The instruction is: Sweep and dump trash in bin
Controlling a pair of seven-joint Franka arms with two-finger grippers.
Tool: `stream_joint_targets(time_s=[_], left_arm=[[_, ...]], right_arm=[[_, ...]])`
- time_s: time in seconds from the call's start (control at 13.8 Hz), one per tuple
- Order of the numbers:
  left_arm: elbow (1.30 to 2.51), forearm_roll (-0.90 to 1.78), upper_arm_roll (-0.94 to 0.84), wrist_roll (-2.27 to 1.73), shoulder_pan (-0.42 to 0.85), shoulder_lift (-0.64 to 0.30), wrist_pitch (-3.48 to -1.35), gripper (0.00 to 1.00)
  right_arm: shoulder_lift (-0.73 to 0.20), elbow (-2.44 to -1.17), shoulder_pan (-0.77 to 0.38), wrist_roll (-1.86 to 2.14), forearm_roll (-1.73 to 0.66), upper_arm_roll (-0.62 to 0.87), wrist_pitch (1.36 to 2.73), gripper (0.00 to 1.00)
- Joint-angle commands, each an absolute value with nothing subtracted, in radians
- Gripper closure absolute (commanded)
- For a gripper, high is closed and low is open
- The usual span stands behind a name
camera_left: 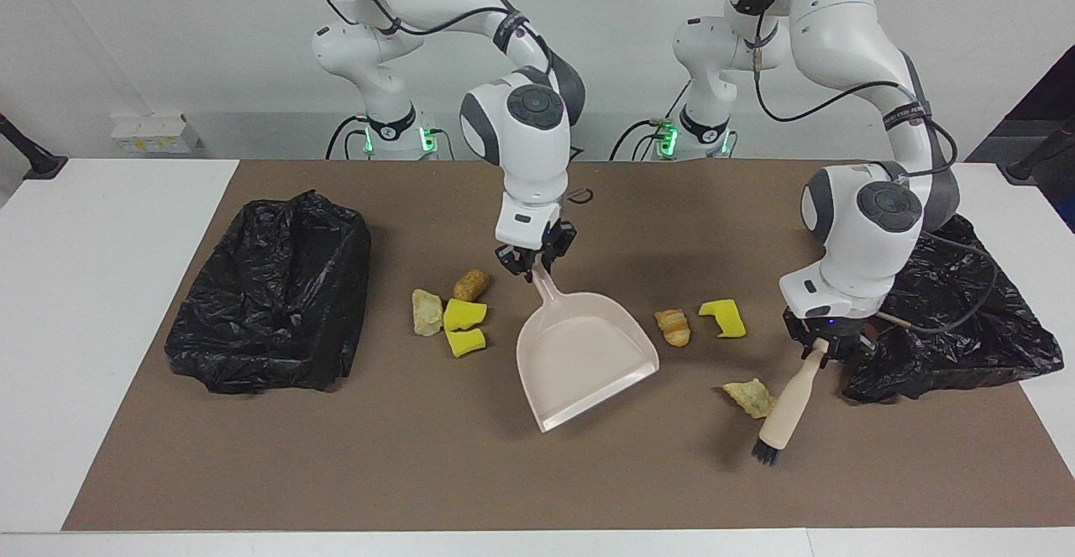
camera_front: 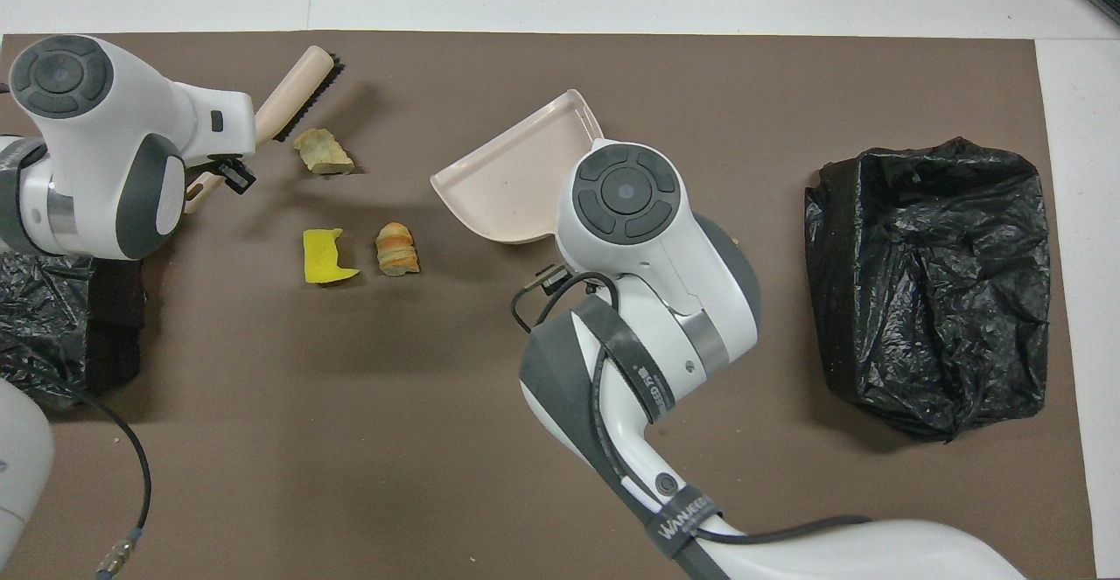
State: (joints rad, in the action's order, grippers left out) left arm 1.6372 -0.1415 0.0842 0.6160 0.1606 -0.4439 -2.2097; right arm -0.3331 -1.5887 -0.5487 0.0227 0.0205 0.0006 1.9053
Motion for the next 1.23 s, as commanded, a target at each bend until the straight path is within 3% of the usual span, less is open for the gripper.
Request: stream_joint_targets(time_s=[0.0, 0.22, 0.58, 0.87, 1.16], left_arm=[[1.609, -0.181, 0.077, 0.637, 0.155, -0.505, -2.258, 1.00], [1.629, -0.235, 0.077, 0.640, 0.167, -0.486, -2.154, 1.00], [1.712, -0.233, 0.074, 0.634, 0.215, -0.399, -1.974, 1.00], [1.863, -0.230, 0.072, 0.588, 0.268, -0.302, -1.973, 1.00], [1.911, -0.224, 0.071, 0.456, 0.342, -0.256, -1.924, 1.00]], right_arm=[[-0.233, -1.698, -0.534, 0.274, 0.012, 0.008, 1.847, 1.00], [-0.186, -1.833, -0.525, 0.510, 0.005, 0.009, 1.980, 1.00], [-0.201, -1.851, -0.528, 0.565, -0.015, 0.008, 1.982, 1.00], [-0.207, -1.867, -0.528, 0.565, -0.014, 0.008, 1.993, 1.00], [-0.207, -1.884, -0.531, 0.560, -0.011, 0.008, 2.006, 1.00]])
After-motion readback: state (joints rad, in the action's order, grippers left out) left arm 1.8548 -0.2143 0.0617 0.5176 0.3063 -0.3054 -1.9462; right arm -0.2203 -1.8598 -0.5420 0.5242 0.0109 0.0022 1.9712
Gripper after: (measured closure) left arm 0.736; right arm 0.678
